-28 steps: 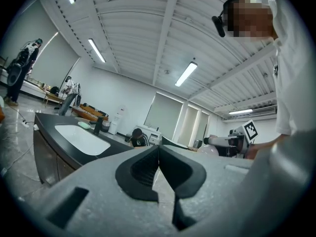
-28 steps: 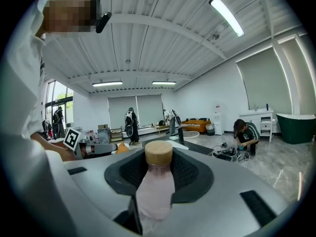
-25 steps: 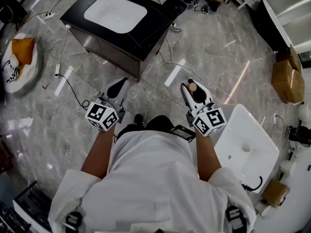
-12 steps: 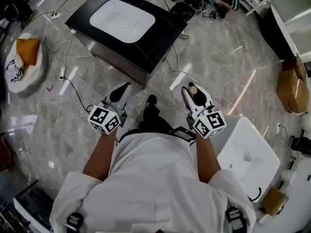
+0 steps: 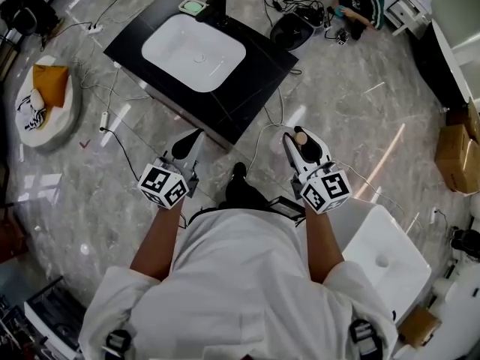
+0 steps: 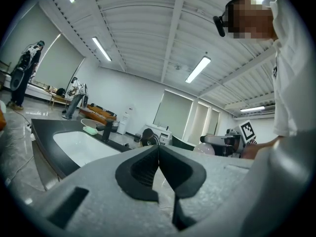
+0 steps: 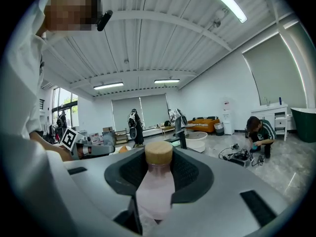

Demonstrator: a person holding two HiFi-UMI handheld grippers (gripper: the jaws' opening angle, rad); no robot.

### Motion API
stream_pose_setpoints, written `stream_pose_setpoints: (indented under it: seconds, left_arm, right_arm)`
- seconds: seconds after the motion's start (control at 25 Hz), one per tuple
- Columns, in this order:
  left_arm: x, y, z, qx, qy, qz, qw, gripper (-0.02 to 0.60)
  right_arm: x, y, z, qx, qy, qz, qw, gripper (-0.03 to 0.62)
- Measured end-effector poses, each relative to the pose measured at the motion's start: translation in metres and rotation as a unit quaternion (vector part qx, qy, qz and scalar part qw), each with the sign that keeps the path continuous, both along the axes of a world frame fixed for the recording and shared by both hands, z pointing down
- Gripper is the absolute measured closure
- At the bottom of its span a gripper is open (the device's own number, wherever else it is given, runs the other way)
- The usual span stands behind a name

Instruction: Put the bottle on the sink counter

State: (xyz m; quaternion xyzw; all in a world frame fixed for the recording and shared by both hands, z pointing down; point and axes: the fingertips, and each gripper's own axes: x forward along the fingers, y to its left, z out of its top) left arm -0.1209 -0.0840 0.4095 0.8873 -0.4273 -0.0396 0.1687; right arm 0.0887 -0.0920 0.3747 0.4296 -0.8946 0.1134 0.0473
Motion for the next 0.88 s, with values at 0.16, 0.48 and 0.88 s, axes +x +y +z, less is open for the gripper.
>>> stream_pose_setpoints:
  seconds: [0.16,0.48,0.88]
  left_arm:
    - [0.004,-0.040,-0.007,0.001,-0.006,-0.009,0.9999,0.566]
    - [0.018,-0.109,-0.014,-0.002,-0.025,-0.013,0.9996,0.566]
    - [0.014,-0.193,-0.020,0.013,-0.048,-0.018,0.9986,0.566]
  right_arm:
    - [0.005,-0.044,-0.003,0.004,-0.002,-0.008,1.000,0.459]
    - [0.021,-0.116,-0.003,0.008,-0.007,-0.015,1.000,0.459]
    - [0.023,-0.194,0.000,0.024,0.003,-0.015,1.000,0.459]
